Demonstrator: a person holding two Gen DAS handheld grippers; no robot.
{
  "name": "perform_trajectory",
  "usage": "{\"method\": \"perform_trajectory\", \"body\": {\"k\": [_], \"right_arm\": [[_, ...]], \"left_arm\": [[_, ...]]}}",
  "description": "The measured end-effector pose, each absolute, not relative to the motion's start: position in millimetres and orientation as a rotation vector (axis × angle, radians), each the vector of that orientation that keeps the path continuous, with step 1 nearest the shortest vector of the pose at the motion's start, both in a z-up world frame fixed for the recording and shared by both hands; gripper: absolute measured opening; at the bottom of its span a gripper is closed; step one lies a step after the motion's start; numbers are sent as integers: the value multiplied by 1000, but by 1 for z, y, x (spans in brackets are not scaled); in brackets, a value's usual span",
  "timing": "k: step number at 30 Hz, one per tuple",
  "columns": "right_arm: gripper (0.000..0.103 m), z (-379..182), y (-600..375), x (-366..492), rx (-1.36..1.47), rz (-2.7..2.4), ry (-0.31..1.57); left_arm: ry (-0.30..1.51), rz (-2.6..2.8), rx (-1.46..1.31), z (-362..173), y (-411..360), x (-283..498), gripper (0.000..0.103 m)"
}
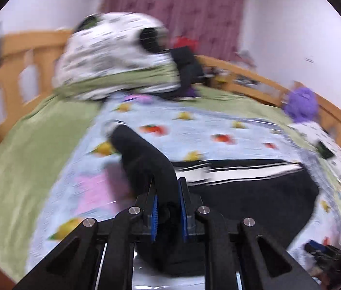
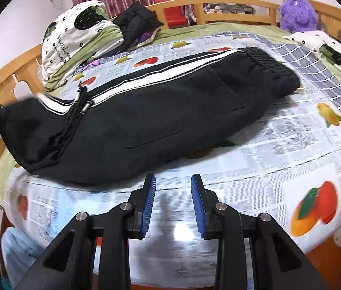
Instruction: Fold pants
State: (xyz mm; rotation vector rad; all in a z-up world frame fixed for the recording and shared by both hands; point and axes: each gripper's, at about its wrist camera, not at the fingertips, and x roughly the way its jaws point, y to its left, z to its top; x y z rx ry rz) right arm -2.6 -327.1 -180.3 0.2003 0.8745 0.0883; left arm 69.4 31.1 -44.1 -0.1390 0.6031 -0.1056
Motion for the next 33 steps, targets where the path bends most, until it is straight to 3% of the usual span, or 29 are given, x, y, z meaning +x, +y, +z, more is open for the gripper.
{"method": "perform_trajectory", "body": {"k": [4, 9, 11, 16, 18, 19, 23, 28, 30, 31, 32, 33], "right_arm": [[30, -176, -356, -4, 217, 69, 853], [31, -167, -397, -7, 250, 53, 842], [40, -165, -409, -6, 277, 71, 836], [43, -166, -402, 16, 370, 198, 814], [44, -168, -388, 29, 407, 246, 812], [44, -168, -379, 37, 432, 279, 812], [57, -170, -337, 71, 538, 399, 802], [58, -193, -289, 119, 640, 448, 890], [49, -211, -269, 138, 650, 456, 995], [30, -217, -261, 143, 650, 482, 1025], [19, -216, -255, 147, 619, 478, 1028], [17, -209, -252, 146, 572, 473, 1001]], "left_arm": [[656, -337, -192, -46, -50, 88, 14], [818, -455, -202, -105, -123, 107, 14], [906, -461, -234, -127, -127, 112, 16], [912, -493, -285, -121, -96, 86, 29], [869, -459, -254, -110, -80, 68, 51], [842, -434, -242, -104, -65, 59, 55], [821, -331, -211, -99, -20, 49, 55], [850, -235, -291, -111, 42, 40, 55], [864, -205, -322, -118, 60, 37, 55], [867, -193, -339, -122, 68, 36, 55], [873, -187, -348, -126, 67, 38, 55], [882, -185, -357, -128, 68, 40, 55]]}}
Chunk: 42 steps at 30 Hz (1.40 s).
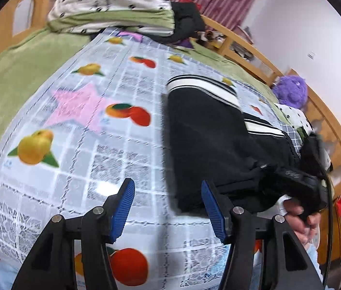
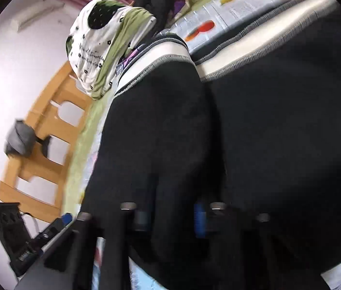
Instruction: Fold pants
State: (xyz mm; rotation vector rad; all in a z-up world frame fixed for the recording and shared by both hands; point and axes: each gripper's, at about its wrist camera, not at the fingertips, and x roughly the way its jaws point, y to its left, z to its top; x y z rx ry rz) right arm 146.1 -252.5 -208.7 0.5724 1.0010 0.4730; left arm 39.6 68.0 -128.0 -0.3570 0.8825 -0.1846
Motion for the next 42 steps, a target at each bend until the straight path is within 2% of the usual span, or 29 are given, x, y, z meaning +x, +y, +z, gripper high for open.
{"method": "perform_trajectory", "body": {"k": [4, 9, 12, 17, 22, 24, 26, 29, 30, 31, 33, 35, 38, 42], "right_arm": [[17, -138, -289, 135, 460, 428, 802], [16, -80, -355, 121, 229, 240, 692], [16, -85, -402, 123, 176, 120, 719], [19, -156, -459, 134, 188, 13, 890], [26, -154, -475, 110, 215, 39, 815], [34, -146, -480, 109, 227, 48, 785], [51, -139, -480, 114, 197, 33, 750], [69, -140, -486, 130, 184, 33, 741], [75, -147, -488, 138, 190, 43, 769], [75, -158, -490, 153, 189, 30, 831], [75, -177, -493, 162, 201, 15, 889], [70, -183, -493, 162, 228, 19, 892], [56, -173, -484, 153, 241, 25, 871], [50, -165, -457, 143, 281, 72, 867]], "left_arm": [[889, -214, -330, -129, 52, 42, 55], [873, -344, -297, -126, -7, 49, 55], [887, -423, -276, -130, -47, 54, 55], [928, -523, -190, -139, -98, 50, 55], [941, -507, -14, -149, -124, 35, 61], [919, -452, 27, -152, -129, 33, 61], [914, -416, 44, -155, -133, 40, 61], [941, -377, 63, -168, -140, 58, 63], [958, -361, 67, -174, -142, 64, 61], [960, -351, 58, -177, -142, 68, 60], [921, -365, -6, -171, -136, 72, 33], [869, -380, -64, -160, -126, 75, 22], [813, -351, -76, -150, -110, 79, 19], [801, -352, -171, -141, -54, 83, 16]]}}
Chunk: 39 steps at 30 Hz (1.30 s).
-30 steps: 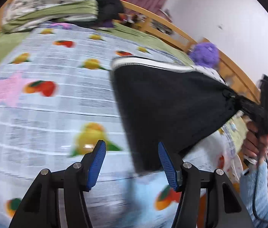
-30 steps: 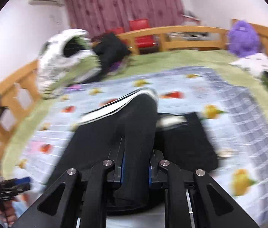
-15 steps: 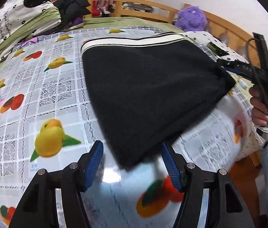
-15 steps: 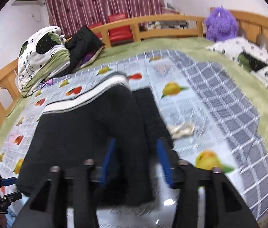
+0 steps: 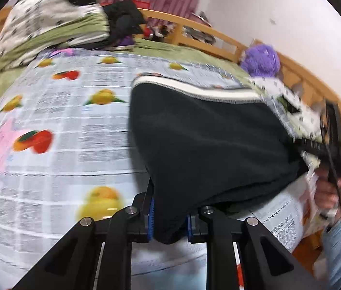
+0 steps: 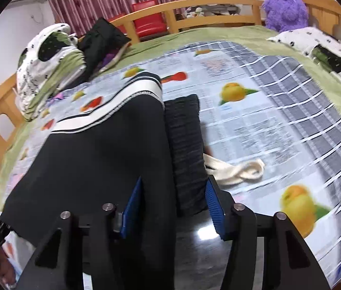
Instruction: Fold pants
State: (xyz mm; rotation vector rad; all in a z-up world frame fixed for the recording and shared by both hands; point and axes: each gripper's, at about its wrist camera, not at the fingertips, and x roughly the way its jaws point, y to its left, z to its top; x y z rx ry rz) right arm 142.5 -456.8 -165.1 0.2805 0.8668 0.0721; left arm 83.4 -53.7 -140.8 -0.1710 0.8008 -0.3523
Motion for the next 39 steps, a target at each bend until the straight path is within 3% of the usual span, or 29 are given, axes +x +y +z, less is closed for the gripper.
{"method": "perform_trajectory", "body": {"k": [5, 8, 14, 16, 18, 19, 29, 30, 31, 32, 33, 35, 39], "right_arm": [[46, -165, -399, 126, 352, 183, 860], [48, -168, -358, 118, 315, 192, 859], [53, -160, -341, 105, 255, 154, 857], [54, -152, -348, 102, 265, 147, 831], [54, -147, -355, 107, 275, 134, 828], [54, -147, -357, 112, 284, 136, 834], [60, -168, -339, 131, 207, 94, 912], [60, -173, -341, 133, 237, 106, 917], [58, -177, -342, 134, 262, 122, 921], [57, -179, -342, 136, 277, 125, 924], [55, -178, -341, 138, 273, 118, 909], [41, -171, -342, 142, 301, 138, 870], [35, -164, -343, 167, 418, 245, 853]], "left_arm": [[776, -228, -214, -134, 39, 78, 8], [795, -232, -278, -137, 77, 72, 8], [802, -217, -189, -143, 82, 47, 8], [799, -232, -178, -141, 89, 39, 13], [796, -231, -199, -141, 98, 33, 35], [790, -228, -209, -141, 100, 32, 37], [828, -239, -129, -163, 64, 67, 38], [818, -235, -120, -165, 60, 72, 36], [794, -227, -109, -165, 55, 77, 28], [774, -213, -103, -164, 53, 81, 10], [751, -201, -108, -162, 53, 82, 9], [674, -193, -151, -148, 64, 77, 8], [647, -184, -149, -134, 74, 61, 8]]}}
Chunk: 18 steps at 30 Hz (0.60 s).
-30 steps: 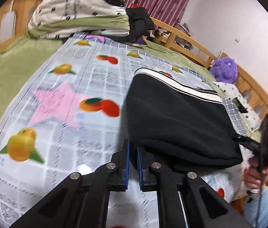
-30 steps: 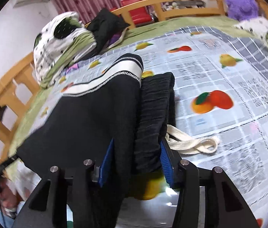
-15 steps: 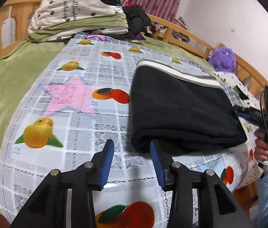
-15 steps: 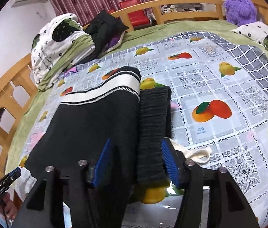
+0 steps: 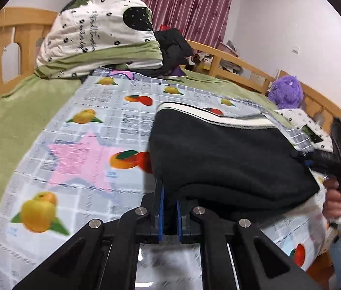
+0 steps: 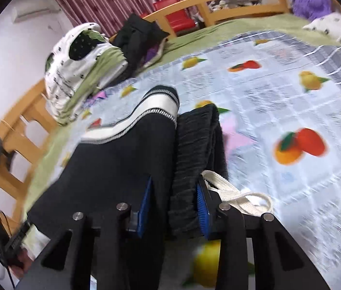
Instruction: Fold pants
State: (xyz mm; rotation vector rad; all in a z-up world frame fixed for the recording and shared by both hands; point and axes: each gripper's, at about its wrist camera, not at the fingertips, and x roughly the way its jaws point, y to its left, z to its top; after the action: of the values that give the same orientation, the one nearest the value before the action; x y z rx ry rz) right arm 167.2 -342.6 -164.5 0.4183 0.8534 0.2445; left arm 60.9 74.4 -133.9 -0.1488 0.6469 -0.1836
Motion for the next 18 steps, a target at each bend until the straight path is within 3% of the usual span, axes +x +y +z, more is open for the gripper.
{"method": "perform_trajectory", "body": {"k": [4, 7, 9, 11, 15, 18], "right_arm": [[45, -179, -317, 185, 319, 249, 892], [45, -166, -315, 175, 259, 235, 886], [45, -147, -319, 165, 244, 204, 824], [48, -128, -316, 162, 228, 236, 768], [48, -124, -289, 199, 149, 248, 790], [47, -156, -274, 243, 123, 237, 941]], "left_arm": [[730, -186, -102, -154, 78, 46, 9], [761, -199, -101, -162, 85, 28, 17], [724, -192, -116, -158, 94, 14, 43], [696, -167, -123, -152, 103, 4, 54], [695, -122, -157, -142, 115, 16, 54], [692, -103, -196, -133, 125, 31, 54]]}}
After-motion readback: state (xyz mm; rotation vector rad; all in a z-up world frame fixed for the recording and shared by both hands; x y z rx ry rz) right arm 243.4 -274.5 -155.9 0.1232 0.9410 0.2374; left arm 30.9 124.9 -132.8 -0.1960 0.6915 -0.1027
